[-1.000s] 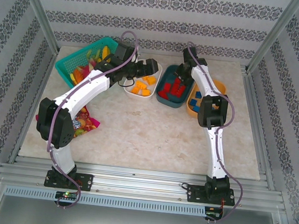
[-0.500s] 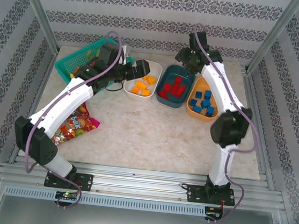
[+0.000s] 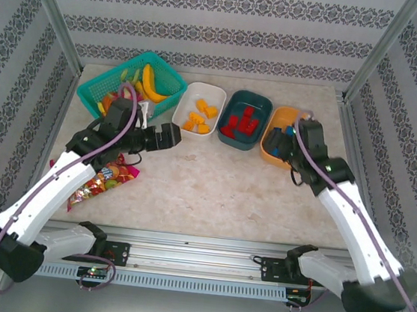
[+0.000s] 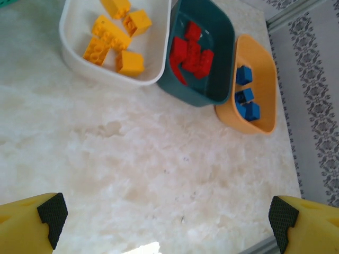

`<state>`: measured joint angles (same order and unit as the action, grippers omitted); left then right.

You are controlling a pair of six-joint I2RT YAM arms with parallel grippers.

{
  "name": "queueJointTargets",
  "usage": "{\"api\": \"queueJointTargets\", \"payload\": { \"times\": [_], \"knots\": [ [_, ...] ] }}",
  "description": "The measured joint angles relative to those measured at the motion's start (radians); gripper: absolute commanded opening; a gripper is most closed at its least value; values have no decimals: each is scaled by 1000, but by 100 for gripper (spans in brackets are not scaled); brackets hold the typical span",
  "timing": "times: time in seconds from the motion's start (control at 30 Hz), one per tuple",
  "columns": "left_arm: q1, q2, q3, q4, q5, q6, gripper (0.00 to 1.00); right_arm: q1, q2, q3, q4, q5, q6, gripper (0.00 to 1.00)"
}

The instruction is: Sort the legos into containers by color

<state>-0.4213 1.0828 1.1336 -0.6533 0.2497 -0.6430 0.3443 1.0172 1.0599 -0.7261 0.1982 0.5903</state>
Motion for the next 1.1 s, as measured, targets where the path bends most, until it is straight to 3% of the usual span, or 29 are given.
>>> {"api": "queueJointTargets", "payload": {
  "times": [0.1, 0.23, 0.4, 0.5, 0.7, 1.1],
  "knots": [
    [0, -64, -40, -59, -84, 20, 100, 0, -157, -120, -11, 58, -34, 98],
    [0, -178, -160, -97, -349, 28, 100, -7, -251, -249, 6, 225, -59, 98],
    [2, -356, -468, 14, -644, 126, 100, -10, -347, -597, 283, 354, -232, 98],
    [12, -374, -597, 108, -739, 219, 100, -34, -359, -747, 456, 378, -326, 98],
    [63, -246, -706, 362, -762, 404, 100, -133, -191, -807, 725, 319, -408, 98],
    [302, 217, -684, 799, -568, 525, 100, -260, 264, -686, 1181, 82, -479, 98]
  ]
}}
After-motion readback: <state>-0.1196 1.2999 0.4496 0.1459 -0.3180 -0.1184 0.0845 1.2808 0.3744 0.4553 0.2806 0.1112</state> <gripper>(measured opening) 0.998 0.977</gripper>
